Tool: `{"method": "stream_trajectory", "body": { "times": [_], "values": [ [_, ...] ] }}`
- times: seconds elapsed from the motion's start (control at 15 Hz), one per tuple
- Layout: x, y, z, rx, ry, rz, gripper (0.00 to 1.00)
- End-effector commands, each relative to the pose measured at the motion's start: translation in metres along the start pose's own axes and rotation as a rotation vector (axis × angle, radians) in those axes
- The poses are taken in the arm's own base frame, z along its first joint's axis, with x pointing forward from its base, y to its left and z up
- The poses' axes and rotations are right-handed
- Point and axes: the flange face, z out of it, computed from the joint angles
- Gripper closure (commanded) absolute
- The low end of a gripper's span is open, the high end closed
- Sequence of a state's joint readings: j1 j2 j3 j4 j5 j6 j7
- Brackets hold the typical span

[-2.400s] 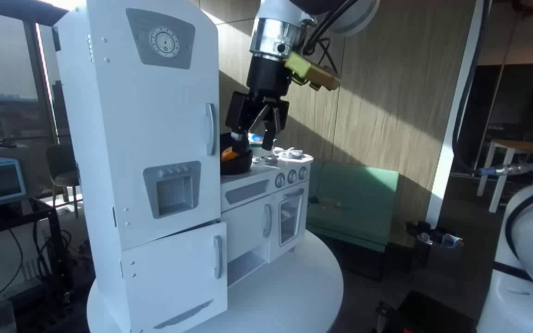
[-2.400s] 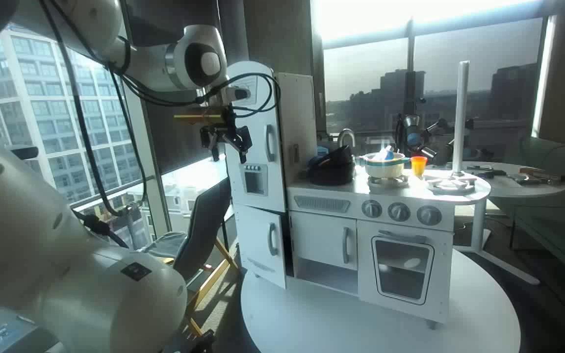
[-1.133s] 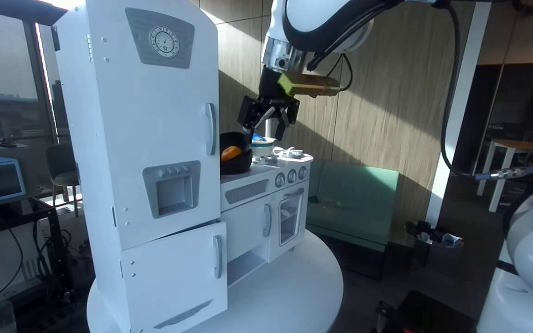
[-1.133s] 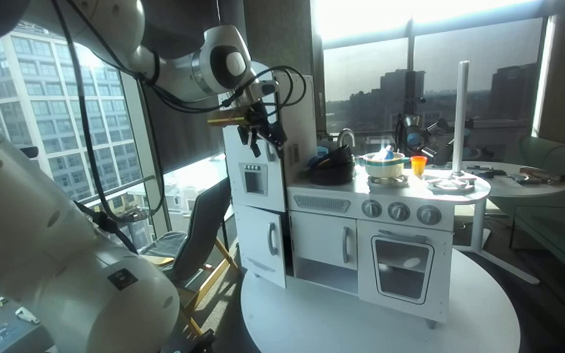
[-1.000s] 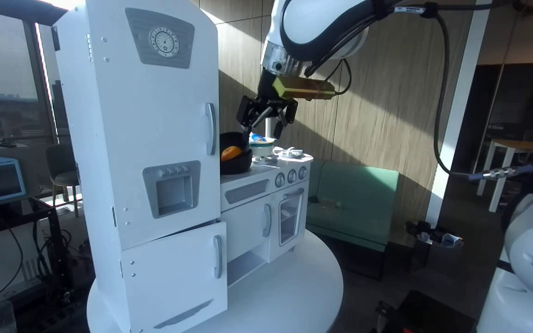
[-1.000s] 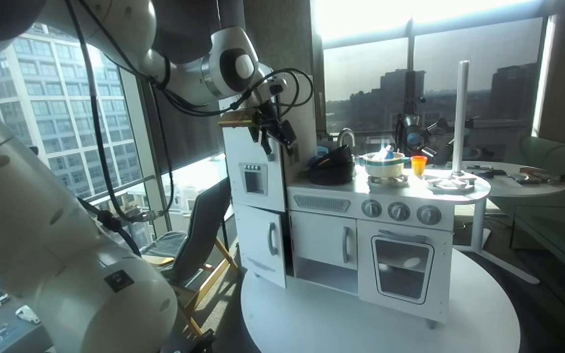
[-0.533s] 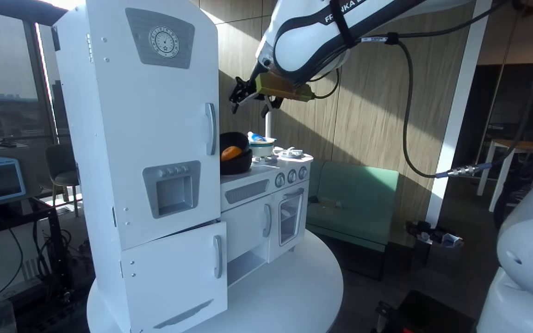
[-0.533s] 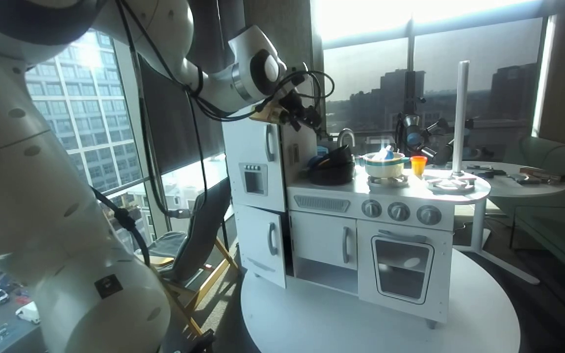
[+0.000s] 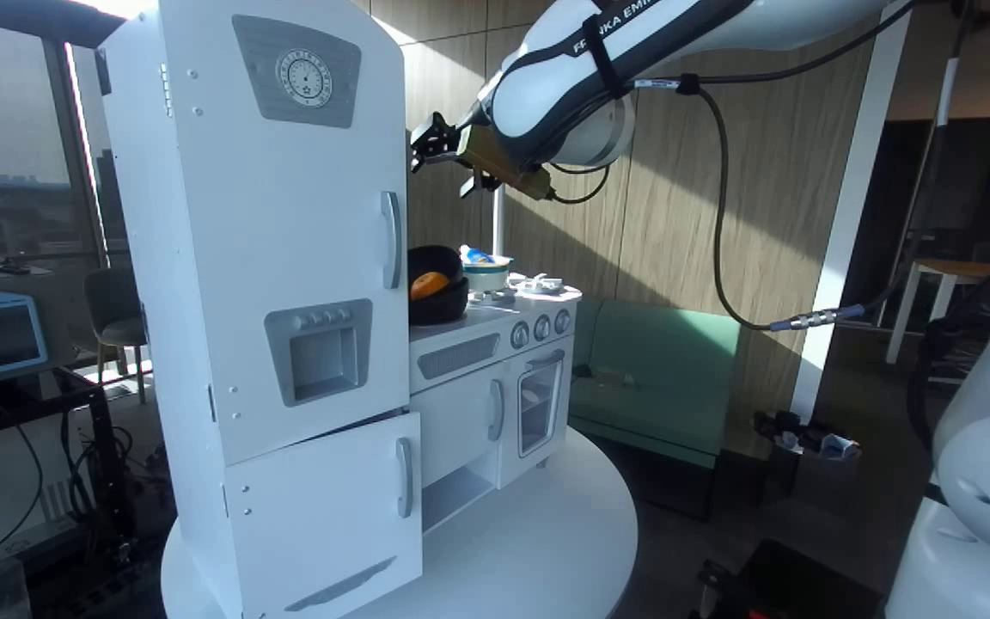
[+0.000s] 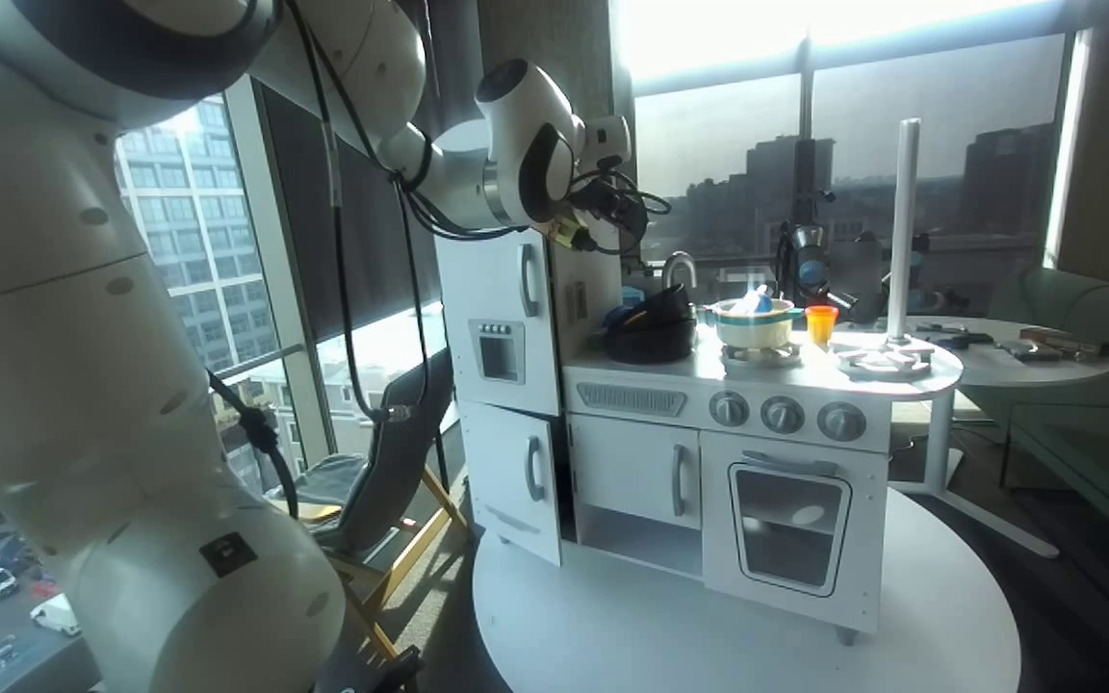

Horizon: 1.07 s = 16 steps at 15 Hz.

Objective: Open all the cupboard doors

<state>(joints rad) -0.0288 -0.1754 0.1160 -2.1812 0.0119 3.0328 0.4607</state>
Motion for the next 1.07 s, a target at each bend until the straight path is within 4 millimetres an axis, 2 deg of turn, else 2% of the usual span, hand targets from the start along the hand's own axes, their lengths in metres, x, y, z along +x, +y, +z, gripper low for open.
{"method": "stream_trajectory", "body": {
  "times": [0.0, 0.13, 0.33, 0.47, 0.67, 1.0],
  "values": [
    [0.004, -0.028, -0.007, 0.122, -0.037, 0.023, 0.0],
    [0.004, -0.035, -0.022, 0.172, -0.095, 0.016, 0.0],
    [0.013, -0.008, -0.034, 0.12, -0.163, -0.008, 0.0],
    [0.014, 0.001, -0.047, 0.127, -0.223, 0.007, 0.0],
    [0.004, 0.005, -0.071, 0.178, -0.273, 0.009, 0.0],
    [-0.008, 0.011, -0.081, 0.2, -0.302, 0.003, 0.0]
  ]
}}
